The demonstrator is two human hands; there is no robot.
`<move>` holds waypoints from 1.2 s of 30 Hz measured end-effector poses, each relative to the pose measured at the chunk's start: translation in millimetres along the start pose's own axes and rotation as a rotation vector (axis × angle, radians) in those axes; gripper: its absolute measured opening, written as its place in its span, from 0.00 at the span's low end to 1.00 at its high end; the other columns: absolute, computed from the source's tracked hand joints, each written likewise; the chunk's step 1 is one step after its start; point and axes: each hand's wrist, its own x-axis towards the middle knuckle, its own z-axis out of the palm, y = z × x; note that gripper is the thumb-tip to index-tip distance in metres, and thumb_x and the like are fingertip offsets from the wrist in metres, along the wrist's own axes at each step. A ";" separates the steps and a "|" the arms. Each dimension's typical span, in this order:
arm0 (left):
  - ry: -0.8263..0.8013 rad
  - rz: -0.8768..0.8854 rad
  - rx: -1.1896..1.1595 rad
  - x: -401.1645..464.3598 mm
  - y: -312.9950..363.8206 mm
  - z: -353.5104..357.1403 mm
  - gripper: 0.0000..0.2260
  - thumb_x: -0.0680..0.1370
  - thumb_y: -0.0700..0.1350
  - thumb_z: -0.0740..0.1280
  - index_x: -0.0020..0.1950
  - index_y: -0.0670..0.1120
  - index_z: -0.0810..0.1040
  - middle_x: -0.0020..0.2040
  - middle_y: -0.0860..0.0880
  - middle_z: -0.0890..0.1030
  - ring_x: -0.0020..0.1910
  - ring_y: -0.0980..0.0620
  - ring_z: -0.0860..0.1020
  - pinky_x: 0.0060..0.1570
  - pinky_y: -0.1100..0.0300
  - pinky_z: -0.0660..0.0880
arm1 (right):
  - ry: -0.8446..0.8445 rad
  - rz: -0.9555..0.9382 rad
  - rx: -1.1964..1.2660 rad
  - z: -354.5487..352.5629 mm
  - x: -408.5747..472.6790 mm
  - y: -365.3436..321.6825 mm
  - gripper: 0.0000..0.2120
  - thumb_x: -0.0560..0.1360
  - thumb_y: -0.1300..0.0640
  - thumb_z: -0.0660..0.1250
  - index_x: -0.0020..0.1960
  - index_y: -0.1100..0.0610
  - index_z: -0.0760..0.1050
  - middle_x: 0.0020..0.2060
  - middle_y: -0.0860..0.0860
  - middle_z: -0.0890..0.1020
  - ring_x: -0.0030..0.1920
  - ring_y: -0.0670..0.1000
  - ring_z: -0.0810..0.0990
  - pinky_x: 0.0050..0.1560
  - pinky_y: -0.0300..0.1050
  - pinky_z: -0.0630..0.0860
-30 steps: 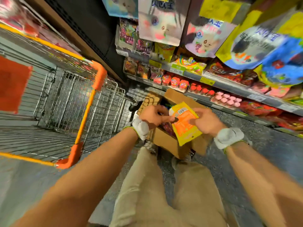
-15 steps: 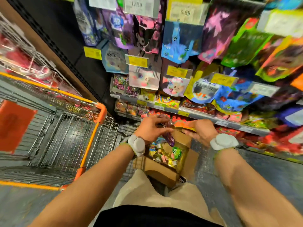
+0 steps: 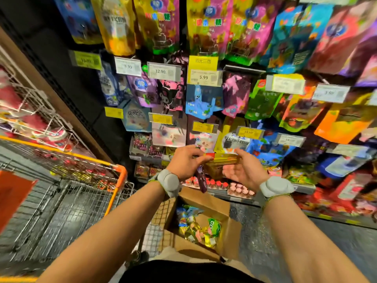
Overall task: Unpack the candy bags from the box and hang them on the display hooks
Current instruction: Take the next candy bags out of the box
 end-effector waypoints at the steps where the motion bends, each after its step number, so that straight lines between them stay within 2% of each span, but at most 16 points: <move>1: 0.002 0.002 -0.020 2.8 5.0 -4.7 0.13 0.75 0.52 0.72 0.43 0.42 0.85 0.40 0.47 0.81 0.41 0.50 0.77 0.42 0.60 0.70 | 0.013 -0.040 -0.008 -1.8 -2.0 -6.1 0.20 0.83 0.44 0.57 0.52 0.62 0.74 0.35 0.61 0.78 0.32 0.58 0.78 0.30 0.45 0.77; 4: 0.023 0.021 -0.063 13.8 22.0 -19.5 0.13 0.75 0.50 0.73 0.40 0.40 0.83 0.38 0.46 0.81 0.40 0.49 0.77 0.43 0.61 0.71 | 0.059 -0.224 0.020 -3.7 -5.9 -22.1 0.21 0.81 0.42 0.59 0.39 0.57 0.69 0.28 0.53 0.66 0.28 0.54 0.67 0.29 0.45 0.67; 8: 0.053 0.053 -0.090 28.6 38.2 -37.5 0.17 0.75 0.49 0.73 0.34 0.38 0.78 0.34 0.43 0.77 0.37 0.46 0.75 0.42 0.52 0.72 | 0.128 -0.559 -0.120 -0.9 -19.2 -42.3 0.26 0.79 0.44 0.66 0.30 0.56 0.62 0.28 0.55 0.63 0.31 0.53 0.62 0.37 0.48 0.64; 11: 0.066 0.070 -0.112 40.9 49.6 -51.2 0.21 0.75 0.53 0.72 0.34 0.36 0.75 0.34 0.37 0.76 0.36 0.42 0.74 0.41 0.49 0.72 | 0.080 -0.755 -0.244 3.0 -25.2 -59.6 0.22 0.77 0.49 0.70 0.28 0.55 0.67 0.32 0.55 0.67 0.35 0.53 0.65 0.41 0.51 0.64; 12: 0.074 0.074 -0.128 43.1 53.5 -55.7 0.21 0.75 0.53 0.72 0.34 0.35 0.75 0.35 0.36 0.76 0.36 0.42 0.74 0.41 0.50 0.71 | 0.072 -0.795 -0.290 5.3 -28.4 -64.1 0.21 0.74 0.46 0.72 0.30 0.58 0.72 0.34 0.57 0.69 0.36 0.54 0.67 0.42 0.52 0.65; 14: 0.082 0.081 -0.167 49.6 64.6 -65.7 0.21 0.75 0.51 0.72 0.35 0.34 0.76 0.35 0.34 0.76 0.33 0.47 0.72 0.39 0.54 0.71 | 0.094 -0.867 -0.353 8.8 -30.8 -74.9 0.26 0.68 0.40 0.74 0.41 0.65 0.78 0.40 0.63 0.74 0.41 0.62 0.73 0.46 0.57 0.72; 15: 0.086 0.084 -0.180 51.5 71.0 -70.6 0.21 0.75 0.51 0.72 0.35 0.33 0.75 0.36 0.34 0.76 0.33 0.50 0.71 0.38 0.56 0.70 | 0.105 -0.890 -0.362 9.9 -31.5 -80.9 0.26 0.67 0.41 0.75 0.45 0.66 0.79 0.44 0.64 0.77 0.45 0.63 0.77 0.49 0.58 0.74; 18: 0.110 0.105 -0.201 58.9 84.2 -80.9 0.19 0.75 0.50 0.73 0.35 0.34 0.76 0.36 0.35 0.77 0.33 0.53 0.71 0.37 0.59 0.68 | 0.114 -0.948 -0.353 13.9 -39.9 -97.7 0.07 0.73 0.54 0.75 0.43 0.57 0.82 0.43 0.57 0.83 0.45 0.57 0.81 0.49 0.54 0.78; 22: 0.120 0.150 -0.212 67.5 105.0 -97.2 0.15 0.75 0.47 0.73 0.37 0.36 0.80 0.37 0.38 0.79 0.34 0.55 0.73 0.38 0.58 0.69 | 0.093 -0.991 -0.238 19.8 -53.2 -116.2 0.06 0.76 0.59 0.72 0.41 0.54 0.79 0.34 0.46 0.83 0.36 0.44 0.80 0.39 0.39 0.76; 24: 0.109 0.163 -0.206 72.4 117.8 -109.2 0.09 0.74 0.45 0.74 0.37 0.41 0.81 0.37 0.43 0.81 0.34 0.58 0.74 0.38 0.62 0.70 | 0.106 -1.016 -0.190 21.0 -57.0 -126.6 0.05 0.76 0.58 0.72 0.42 0.55 0.79 0.36 0.50 0.84 0.38 0.47 0.81 0.41 0.45 0.78; 26: 0.089 0.191 -0.201 79.0 133.5 -120.2 0.05 0.74 0.43 0.74 0.39 0.49 0.81 0.40 0.52 0.82 0.36 0.64 0.77 0.40 0.69 0.72 | 0.115 -1.050 -0.148 19.8 -59.6 -141.2 0.09 0.77 0.56 0.71 0.42 0.60 0.77 0.37 0.59 0.82 0.38 0.51 0.79 0.42 0.55 0.78; 28: 0.082 0.200 -0.182 82.1 144.8 -129.6 0.05 0.74 0.43 0.74 0.45 0.51 0.81 0.46 0.56 0.82 0.41 0.68 0.78 0.43 0.71 0.73 | 0.107 -1.067 -0.122 20.0 -62.2 -151.8 0.18 0.75 0.49 0.72 0.44 0.65 0.74 0.36 0.62 0.79 0.38 0.53 0.77 0.42 0.60 0.77; 30: 0.092 0.237 -0.149 85.8 155.0 -138.0 0.10 0.73 0.42 0.75 0.53 0.50 0.82 0.51 0.56 0.82 0.47 0.68 0.78 0.47 0.72 0.74 | 0.087 -1.080 -0.076 18.5 -66.3 -165.0 0.24 0.72 0.44 0.71 0.46 0.66 0.72 0.39 0.65 0.79 0.39 0.54 0.76 0.43 0.64 0.77; 32: 0.099 0.293 -0.107 89.4 164.9 -147.6 0.16 0.73 0.41 0.75 0.59 0.51 0.80 0.56 0.57 0.81 0.50 0.67 0.79 0.50 0.71 0.74 | 0.084 -1.089 -0.044 18.7 -71.4 -177.8 0.18 0.74 0.48 0.71 0.47 0.64 0.74 0.44 0.68 0.80 0.42 0.55 0.79 0.48 0.68 0.78; 34: 0.113 0.315 -0.074 90.2 176.8 -157.1 0.22 0.72 0.41 0.75 0.64 0.52 0.77 0.58 0.56 0.79 0.47 0.62 0.80 0.50 0.68 0.75 | 0.089 -1.121 -0.030 18.2 -77.3 -190.3 0.07 0.77 0.55 0.70 0.46 0.59 0.77 0.46 0.64 0.83 0.44 0.56 0.81 0.51 0.67 0.79; 36: 0.148 0.297 -0.010 92.2 188.8 -165.5 0.24 0.72 0.41 0.76 0.67 0.51 0.75 0.56 0.53 0.79 0.48 0.57 0.79 0.52 0.67 0.74 | 0.078 -1.142 -0.025 18.7 -81.5 -201.0 0.03 0.79 0.58 0.69 0.46 0.55 0.78 0.45 0.59 0.85 0.45 0.57 0.83 0.51 0.64 0.80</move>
